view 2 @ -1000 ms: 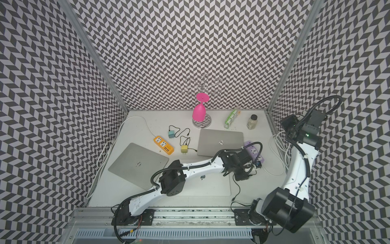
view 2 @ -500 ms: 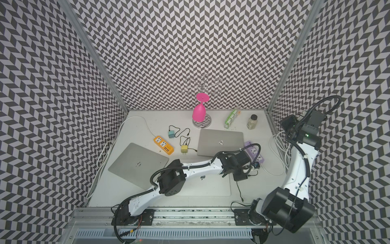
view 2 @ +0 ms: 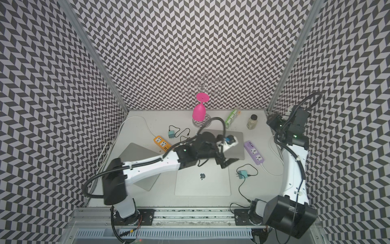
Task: Unplug the laptop charger
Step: Reset both arms
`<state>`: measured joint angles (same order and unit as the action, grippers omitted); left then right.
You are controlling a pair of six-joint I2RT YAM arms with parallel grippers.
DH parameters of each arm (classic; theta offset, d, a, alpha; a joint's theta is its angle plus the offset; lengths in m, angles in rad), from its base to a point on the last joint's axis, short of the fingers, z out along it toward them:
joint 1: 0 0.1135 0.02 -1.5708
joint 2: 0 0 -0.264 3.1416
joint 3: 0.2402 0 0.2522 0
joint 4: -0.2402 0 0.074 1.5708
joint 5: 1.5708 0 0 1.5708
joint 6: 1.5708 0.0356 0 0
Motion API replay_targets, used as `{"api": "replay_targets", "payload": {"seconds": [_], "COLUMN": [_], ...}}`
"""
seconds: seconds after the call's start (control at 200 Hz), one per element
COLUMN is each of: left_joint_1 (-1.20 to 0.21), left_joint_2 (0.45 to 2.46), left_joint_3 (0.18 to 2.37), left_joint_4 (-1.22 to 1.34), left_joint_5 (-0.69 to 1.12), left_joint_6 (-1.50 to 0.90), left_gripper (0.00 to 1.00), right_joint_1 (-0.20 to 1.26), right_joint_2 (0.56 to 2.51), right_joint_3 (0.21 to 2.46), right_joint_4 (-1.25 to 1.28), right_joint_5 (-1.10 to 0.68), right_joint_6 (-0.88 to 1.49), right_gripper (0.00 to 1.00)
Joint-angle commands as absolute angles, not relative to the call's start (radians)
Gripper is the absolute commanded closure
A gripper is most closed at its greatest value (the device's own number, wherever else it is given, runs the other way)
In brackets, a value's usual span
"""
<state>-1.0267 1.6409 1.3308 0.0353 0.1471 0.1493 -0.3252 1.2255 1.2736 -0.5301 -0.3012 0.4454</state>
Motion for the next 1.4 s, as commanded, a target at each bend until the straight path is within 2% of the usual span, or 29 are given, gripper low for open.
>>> {"api": "replay_targets", "payload": {"seconds": [0.0, 0.075, 0.145, 0.195, 0.3, 0.385, 0.476, 0.606, 0.721, 0.766, 0.846, 0.906, 0.931, 0.991, 1.071, 1.161, 1.186, 1.262, 1.347, 1.397], "left_joint_1": [-0.861, -0.704, -0.531, -0.405, -0.196, -0.092, -0.057, -0.036, -0.034, -0.037, -0.027, -0.023, -0.023, -0.023, -0.020, -0.023, -0.023, -0.021, -0.021, -0.020], "left_joint_2": [1.403, 1.217, 1.063, 0.982, 0.908, 0.902, 0.917, 1.044, 1.290, 1.364, 1.496, 1.614, 1.599, 1.508, 1.590, 1.535, 1.548, 1.557, 1.553, 1.561], "left_joint_3": [1.054, 0.817, 0.651, 0.562, 0.432, 0.345, 0.220, 0.052, 0.066, 0.073, 0.124, 0.120, 0.125, 0.178, 0.196, 0.271, 0.278, 0.256, 0.259, 0.268], "left_joint_4": [0.386, 0.545, 0.590, 0.591, 0.567, 0.590, 0.716, 1.100, 1.329, 1.418, 1.434, 1.617, 1.583, 1.323, 1.433, 1.194, 1.208, 1.259, 1.249, 1.238], "left_joint_5": [0.067, -0.046, -0.159, -0.145, -0.154, -0.155, -0.229, -0.239, -0.215, -0.138, -0.100, -0.058, -0.035, -0.036, -0.033, -0.024, -0.024, -0.018, -0.017, -0.014], "left_joint_6": [0.003, -0.065, -0.114, -0.087, -0.066, -0.054, -0.046, -0.088, -0.072, -0.006, -0.007, 0.019, 0.023, 0.008, 0.020, 0.017, 0.023, 0.022, 0.021, 0.021], "left_gripper": [0.01, 0.01, 0.01, 0.01, 0.01, 0.01, 0.01, 0.01, 0.00, 0.01, 0.00, 0.01, 0.01, 0.01, 0.00, 0.00, 0.00, 0.00, 0.00, 0.00], "right_joint_1": [-0.211, -0.138, -0.068, -0.025, 0.019, 0.023, 0.023, 0.023, 0.025, 0.025, 0.026, 0.027, 0.027, 0.033, 0.035, 0.042, 0.045, 0.046, 0.045, 0.046], "right_joint_2": [1.152, 1.103, 1.032, 0.971, 0.902, 0.930, 0.984, 1.039, 1.108, 1.124, 1.167, 1.213, 1.243, 1.316, 1.436, 1.612, 1.591, 1.483, 1.585, 1.544], "right_joint_3": [1.190, 1.061, 0.870, 0.716, 0.460, 0.370, 0.333, 0.248, 0.181, 0.162, 0.122, 0.100, 0.087, 0.048, 0.039, 0.059, 0.071, 0.164, 0.171, 0.184], "right_joint_4": [-0.364, -0.226, 0.000, 0.180, 0.485, 0.569, 0.602, 0.811, 0.973, 1.021, 1.134, 1.199, 1.245, 1.387, 1.515, 1.727, 1.678, 1.315, 1.479, 1.388], "right_joint_5": [-0.165, -0.070, 0.042, 0.120, 0.278, 0.333, 0.371, 0.317, 0.299, 0.281, 0.257, 0.236, 0.218, 0.199, 0.165, 0.154, 0.162, 0.162, 0.150, 0.146], "right_joint_6": [0.393, 0.404, 0.358, 0.313, 0.216, 0.157, 0.148, 0.118, 0.072, 0.054, 0.049, 0.061, 0.059, 0.051, 0.037, 0.012, 0.012, 0.024, 0.007, 0.010], "right_gripper": [0.01, 0.01, 0.01, 0.01, 0.01, 0.01, 0.01, 0.01, 0.01, 0.01, 0.01, 0.01, 0.01, 0.01, 0.01, 0.01, 0.01, 0.01, 0.01, 0.01]}}
